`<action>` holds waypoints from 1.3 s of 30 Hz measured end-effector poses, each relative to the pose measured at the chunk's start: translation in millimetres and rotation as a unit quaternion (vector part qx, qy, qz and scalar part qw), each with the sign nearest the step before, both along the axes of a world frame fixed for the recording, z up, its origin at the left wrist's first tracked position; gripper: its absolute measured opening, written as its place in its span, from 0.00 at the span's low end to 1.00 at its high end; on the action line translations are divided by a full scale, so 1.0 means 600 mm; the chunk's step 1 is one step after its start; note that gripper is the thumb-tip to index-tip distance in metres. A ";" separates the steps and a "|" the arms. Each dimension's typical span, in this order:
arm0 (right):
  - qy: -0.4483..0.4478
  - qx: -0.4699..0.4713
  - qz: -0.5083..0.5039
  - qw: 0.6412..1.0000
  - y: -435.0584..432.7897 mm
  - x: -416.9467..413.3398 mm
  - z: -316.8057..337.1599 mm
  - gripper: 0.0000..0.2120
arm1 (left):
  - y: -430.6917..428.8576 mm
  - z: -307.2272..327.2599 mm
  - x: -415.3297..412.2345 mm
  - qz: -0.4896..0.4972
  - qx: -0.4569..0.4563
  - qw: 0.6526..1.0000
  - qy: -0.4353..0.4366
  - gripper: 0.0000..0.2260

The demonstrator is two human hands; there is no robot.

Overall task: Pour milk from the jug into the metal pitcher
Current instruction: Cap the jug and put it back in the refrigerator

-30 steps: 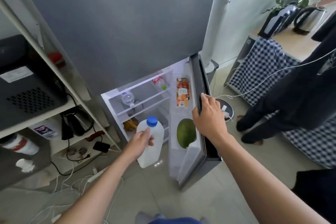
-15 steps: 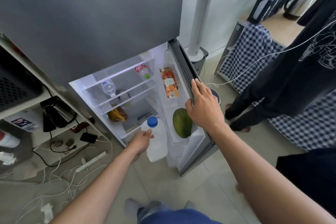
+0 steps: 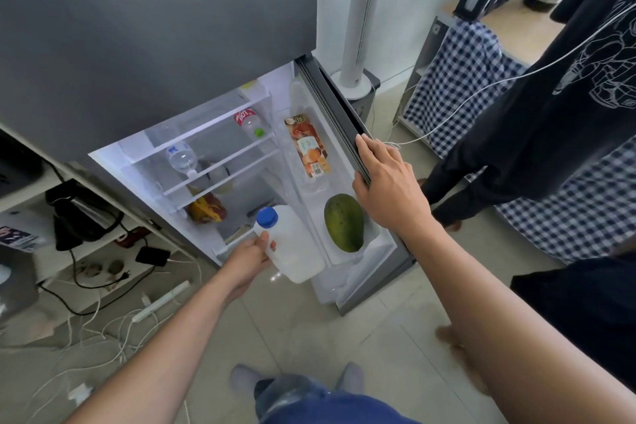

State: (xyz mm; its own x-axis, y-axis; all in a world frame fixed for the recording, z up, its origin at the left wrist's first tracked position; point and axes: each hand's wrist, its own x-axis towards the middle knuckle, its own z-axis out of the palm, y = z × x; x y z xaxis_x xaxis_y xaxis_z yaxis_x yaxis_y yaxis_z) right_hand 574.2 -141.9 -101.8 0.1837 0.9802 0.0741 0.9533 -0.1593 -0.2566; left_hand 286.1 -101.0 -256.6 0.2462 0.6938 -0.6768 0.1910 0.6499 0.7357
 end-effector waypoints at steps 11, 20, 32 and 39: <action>-0.005 0.001 -0.007 1.000 -0.001 0.005 -0.001 0.34 | 0.016 -0.038 0.025 0.028 -0.045 0.993 -0.101 0.22; 0.013 -0.005 -0.017 1.000 0.000 -0.011 -0.001 0.34 | 0.015 -0.066 0.062 0.028 -0.046 0.993 -0.102 0.19; 0.058 -0.009 -0.039 0.998 0.007 -0.045 -0.007 0.35 | -0.016 -0.043 0.098 -0.244 0.053 0.967 0.057 0.14; 0.095 -0.012 -0.045 0.994 0.011 -0.066 -0.013 0.37 | -0.031 -0.030 0.079 -0.242 0.106 0.959 0.103 0.16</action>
